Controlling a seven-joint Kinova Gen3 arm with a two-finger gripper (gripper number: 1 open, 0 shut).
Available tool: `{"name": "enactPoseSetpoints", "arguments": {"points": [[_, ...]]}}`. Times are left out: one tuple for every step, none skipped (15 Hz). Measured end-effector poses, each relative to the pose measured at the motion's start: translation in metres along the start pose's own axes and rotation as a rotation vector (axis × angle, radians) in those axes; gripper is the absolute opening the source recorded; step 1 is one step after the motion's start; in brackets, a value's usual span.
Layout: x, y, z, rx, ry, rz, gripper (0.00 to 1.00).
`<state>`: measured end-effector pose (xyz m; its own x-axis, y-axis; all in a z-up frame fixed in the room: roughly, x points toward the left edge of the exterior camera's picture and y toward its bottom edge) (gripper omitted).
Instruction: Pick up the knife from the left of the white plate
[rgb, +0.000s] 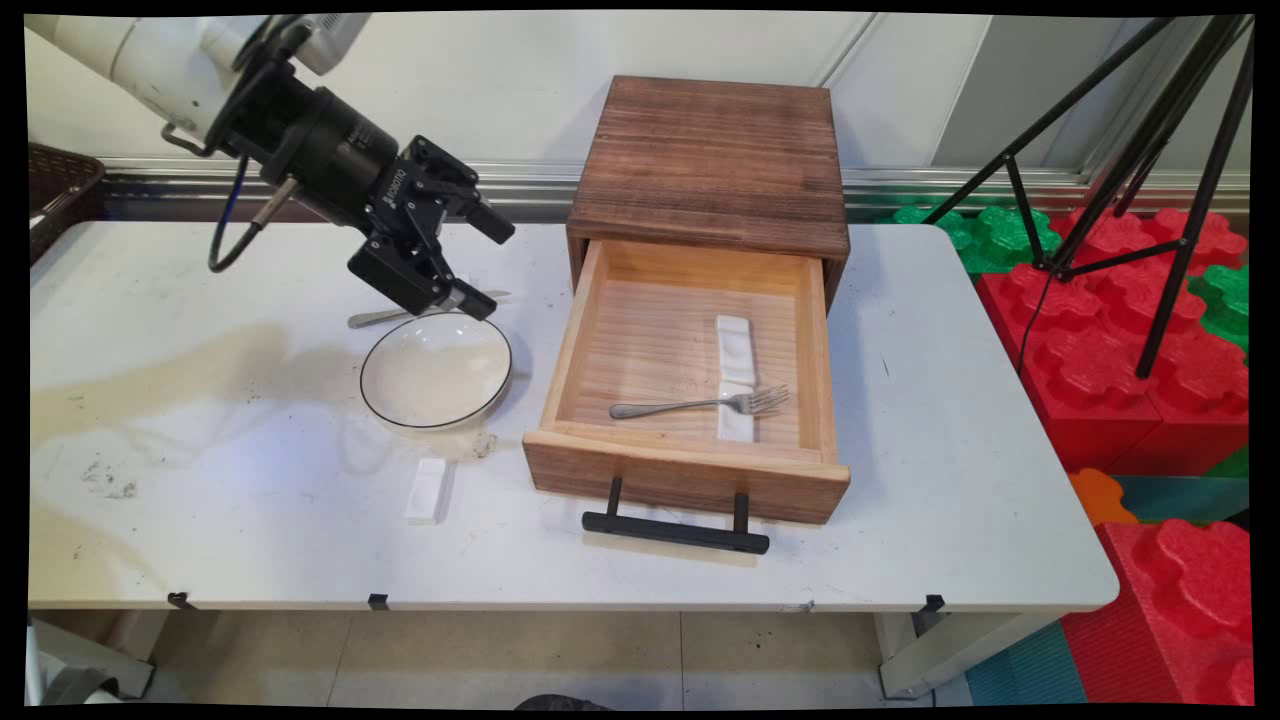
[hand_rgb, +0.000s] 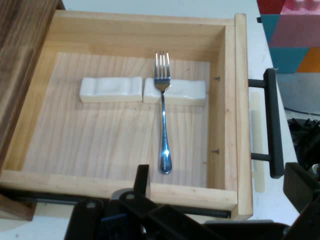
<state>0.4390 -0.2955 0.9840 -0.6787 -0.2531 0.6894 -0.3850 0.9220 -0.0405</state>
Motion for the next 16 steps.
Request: {"name": "enactPoseSetpoints", "arguments": {"points": [[-0.001,-0.001,-0.002,0.003,-0.001,-0.002,1.0],[-0.003,-0.002,-0.004,0.009,-0.003,-0.005,1.0],[-0.005,-0.005,-0.006,0.017,-0.008,-0.008,1.0],[-0.007,-0.007,-0.008,0.025,-0.015,-0.01,1.0],[-0.01,-0.011,-0.009,0.035,-0.026,-0.014,1.0],[-0.013,-0.015,-0.01,0.044,-0.041,-0.018,1.0],[-0.017,-0.019,-0.011,0.051,-0.056,-0.021,1.0],[-0.02,-0.022,-0.012,0.057,-0.068,-0.023,1.0],[-0.025,-0.026,-0.013,0.066,-0.088,-0.027,1.0],[-0.031,-0.032,-0.015,0.078,-0.113,-0.032,1.0],[-0.038,-0.037,-0.016,0.091,-0.137,-0.037,1.0],[-0.046,-0.042,-0.017,0.104,-0.161,-0.042,1.0],[-0.052,-0.047,-0.018,0.113,-0.182,-0.046,1.0],[-0.06,-0.053,-0.018,0.124,-0.205,-0.049,1.0],[-0.067,-0.057,-0.018,0.132,-0.225,-0.052,1.0],[-0.071,-0.06,-0.018,0.139,-0.238,-0.055,1.0]]}}
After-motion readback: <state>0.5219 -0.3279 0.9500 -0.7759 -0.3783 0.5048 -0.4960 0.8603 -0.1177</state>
